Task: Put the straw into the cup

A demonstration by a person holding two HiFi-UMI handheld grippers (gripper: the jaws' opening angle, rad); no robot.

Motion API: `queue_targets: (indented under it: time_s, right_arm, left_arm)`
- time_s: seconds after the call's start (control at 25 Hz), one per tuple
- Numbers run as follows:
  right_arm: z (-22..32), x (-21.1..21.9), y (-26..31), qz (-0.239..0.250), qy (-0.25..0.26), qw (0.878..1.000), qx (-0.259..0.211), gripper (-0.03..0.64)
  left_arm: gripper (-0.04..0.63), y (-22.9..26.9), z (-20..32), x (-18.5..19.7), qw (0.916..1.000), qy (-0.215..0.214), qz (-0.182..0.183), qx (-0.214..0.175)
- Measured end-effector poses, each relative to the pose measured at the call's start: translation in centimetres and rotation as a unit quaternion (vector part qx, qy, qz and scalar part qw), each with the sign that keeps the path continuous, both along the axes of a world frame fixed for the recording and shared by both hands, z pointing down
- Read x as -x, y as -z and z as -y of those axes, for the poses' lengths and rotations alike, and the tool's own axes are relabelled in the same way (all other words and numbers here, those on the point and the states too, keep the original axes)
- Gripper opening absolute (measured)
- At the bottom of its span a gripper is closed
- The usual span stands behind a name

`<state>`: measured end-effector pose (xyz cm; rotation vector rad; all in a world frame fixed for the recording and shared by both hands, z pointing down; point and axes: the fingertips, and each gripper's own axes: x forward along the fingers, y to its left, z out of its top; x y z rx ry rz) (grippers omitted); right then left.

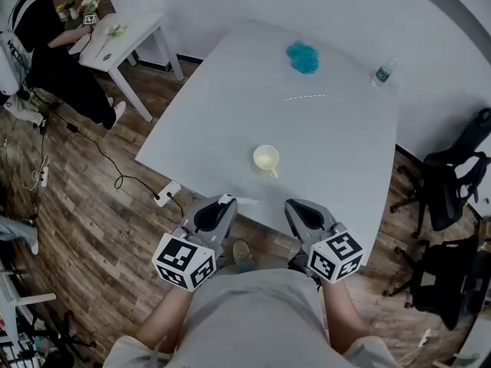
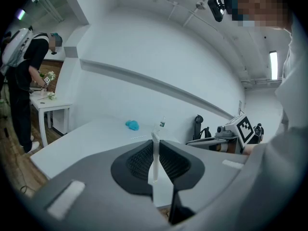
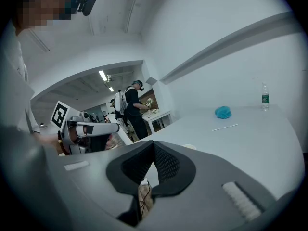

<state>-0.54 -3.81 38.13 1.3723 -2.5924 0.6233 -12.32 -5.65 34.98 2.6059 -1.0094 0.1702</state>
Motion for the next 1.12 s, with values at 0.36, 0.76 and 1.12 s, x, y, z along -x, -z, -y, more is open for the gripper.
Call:
queue_targets:
  time_s: [0.36,0.76,1.12]
  right_arm:
    - [1.6,-0.4,-0.6,0.001,-0.006,1.000,0.011,0.006]
    - [4.8,-2.2,-0.6,0.004,0.002,1.000,0.021,0.006]
    - [7.6,-3.5,-1.5,0.007,0.007,0.999,0.031,0.006]
  left_arm:
    - [0.058,-0.1,1.7,-0.1,0.9999,-0.001,-0.007,0.011]
    - [0.058,0.4,5.0,-1.2,0.9997,0.017,-0.008,0.016]
    - [0.058,-0.6,8.1,-2.5,0.9991,0.023,-0.013,0.032]
